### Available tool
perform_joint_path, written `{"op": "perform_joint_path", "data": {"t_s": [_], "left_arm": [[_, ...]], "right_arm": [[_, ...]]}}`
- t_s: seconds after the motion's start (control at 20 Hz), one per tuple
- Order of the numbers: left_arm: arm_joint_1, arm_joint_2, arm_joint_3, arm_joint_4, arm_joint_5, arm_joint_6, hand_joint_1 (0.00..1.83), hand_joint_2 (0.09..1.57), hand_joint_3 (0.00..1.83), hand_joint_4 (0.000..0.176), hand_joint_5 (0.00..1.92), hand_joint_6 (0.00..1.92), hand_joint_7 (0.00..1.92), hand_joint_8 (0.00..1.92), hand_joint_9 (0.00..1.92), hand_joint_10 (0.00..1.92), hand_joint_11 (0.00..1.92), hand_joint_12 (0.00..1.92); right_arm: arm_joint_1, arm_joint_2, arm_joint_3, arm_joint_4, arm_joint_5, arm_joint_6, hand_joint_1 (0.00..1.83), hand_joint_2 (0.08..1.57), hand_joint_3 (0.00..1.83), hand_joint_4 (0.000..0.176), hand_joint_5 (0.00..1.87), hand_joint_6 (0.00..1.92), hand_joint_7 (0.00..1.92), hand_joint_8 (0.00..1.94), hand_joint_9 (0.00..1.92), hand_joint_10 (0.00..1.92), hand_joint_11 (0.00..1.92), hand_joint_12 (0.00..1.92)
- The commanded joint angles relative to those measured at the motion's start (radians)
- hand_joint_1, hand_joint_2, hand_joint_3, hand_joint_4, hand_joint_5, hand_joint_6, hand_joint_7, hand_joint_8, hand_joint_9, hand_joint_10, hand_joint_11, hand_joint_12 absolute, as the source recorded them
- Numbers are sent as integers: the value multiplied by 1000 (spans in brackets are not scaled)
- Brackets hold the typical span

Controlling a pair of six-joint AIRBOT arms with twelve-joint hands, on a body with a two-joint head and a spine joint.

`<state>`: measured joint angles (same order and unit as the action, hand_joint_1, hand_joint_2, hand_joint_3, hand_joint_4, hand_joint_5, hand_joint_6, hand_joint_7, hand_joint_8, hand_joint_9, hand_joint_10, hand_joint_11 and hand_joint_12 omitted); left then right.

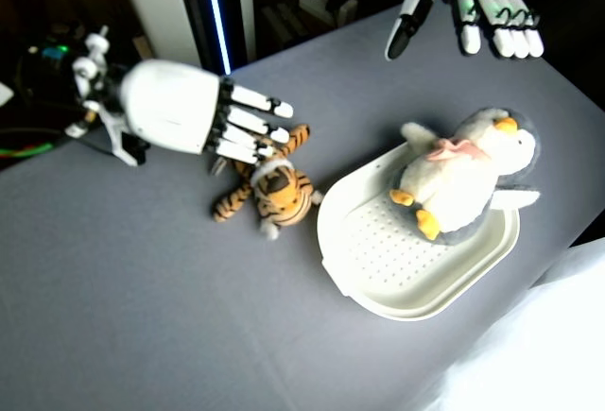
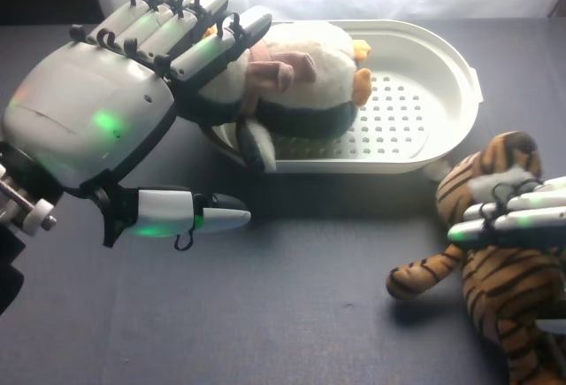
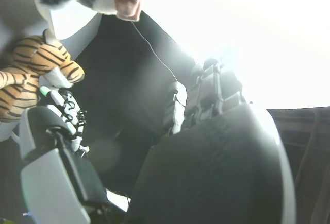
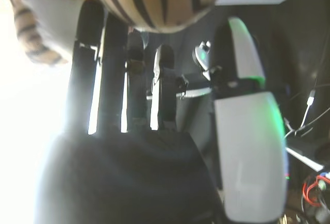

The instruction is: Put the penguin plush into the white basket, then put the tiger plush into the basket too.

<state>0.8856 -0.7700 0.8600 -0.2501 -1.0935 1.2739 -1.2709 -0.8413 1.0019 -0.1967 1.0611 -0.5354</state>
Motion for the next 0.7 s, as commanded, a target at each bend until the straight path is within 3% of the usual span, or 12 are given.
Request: {"op": "perform_joint_path", "data": {"t_s": [0.0, 0.1, 0.2, 0.25, 0.3, 0.35, 0.4, 0.45, 0.55, 0.65], "left_arm": [[-17, -3, -1, 26, -126, -3, 665, 761, 0, 176, 38, 11, 0, 0, 0, 0, 0, 0], [-16, -4, -1, 27, -132, -5, 659, 762, 0, 176, 48, 12, 0, 0, 0, 0, 0, 0], [-15, -4, -1, 27, -138, -8, 662, 770, 0, 176, 57, 13, 0, 0, 0, 0, 0, 0], [-15, -4, -1, 27, -139, -9, 652, 779, 0, 176, 64, 14, 0, 0, 0, 0, 0, 0], [-15, -5, -1, 27, -141, -11, 631, 787, 0, 176, 64, 12, 0, 0, 0, 0, 0, 0], [-15, -5, -1, 27, -142, -14, 629, 793, 0, 176, 63, 11, 0, 0, 0, 0, 0, 0], [-13, -6, -1, 27, -145, -25, 636, 798, 0, 175, 72, 14, 0, 0, 0, 0, 0, 0], [-9, -6, -1, 28, -151, -30, 664, 804, 0, 169, 75, 12, 0, 0, 0, 0, 0, 0], [-7, -7, -1, 28, -155, -30, 682, 798, 0, 175, 82, 13, 0, 0, 0, 0, 0, 0], [-4, -4, -2, 28, -162, -30, 659, 794, 0, 176, 83, 11, 0, 0, 0, 0, 0, 0]], "right_arm": [[9, -8, 5, 12, 38, 5, 1111, 1094, 3, 94, 477, 4, 446, 0, 724, 0, 586, 566], [14, -18, 18, 11, -1, 5, 1068, 1148, 5, 118, 527, 3, 433, 0, 700, 0, 575, 531], [14, -18, 23, 11, -19, 5, 1093, 1178, 4, 129, 611, 8, 414, 0, 648, 0, 558, 528], [15, -18, 24, 11, -21, 5, 1232, 1199, 2, 94, 687, 6, 468, 2, 792, 70, 643, 727], [19, -18, 25, 12, -22, 4, 1520, 1167, 0, 59, 753, 9, 556, 9, 736, 1133, 678, 830], [23, -18, 25, 12, -22, 4, 1381, 1227, 0, 0, 864, 669, 599, 1227, 791, 1434, 727, 1080], [32, -18, 23, 6, -21, 2, 1338, 1263, 0, 0, 856, 851, 569, 1557, 640, 1708, 586, 1508], [41, -18, 20, -3, -15, 2, 1197, 1263, 2, 0, 884, 1019, 535, 1702, 393, 1693, 445, 1773], [46, -14, 17, -4, 21, 3, 1189, 1260, 0, 0, 889, 1063, 535, 1669, 368, 1671, 420, 1780], [58, 10, 9, 17, 110, 2, 1194, 1240, 0, 0, 930, 1063, 548, 1561, 447, 1435, 395, 1599]]}}
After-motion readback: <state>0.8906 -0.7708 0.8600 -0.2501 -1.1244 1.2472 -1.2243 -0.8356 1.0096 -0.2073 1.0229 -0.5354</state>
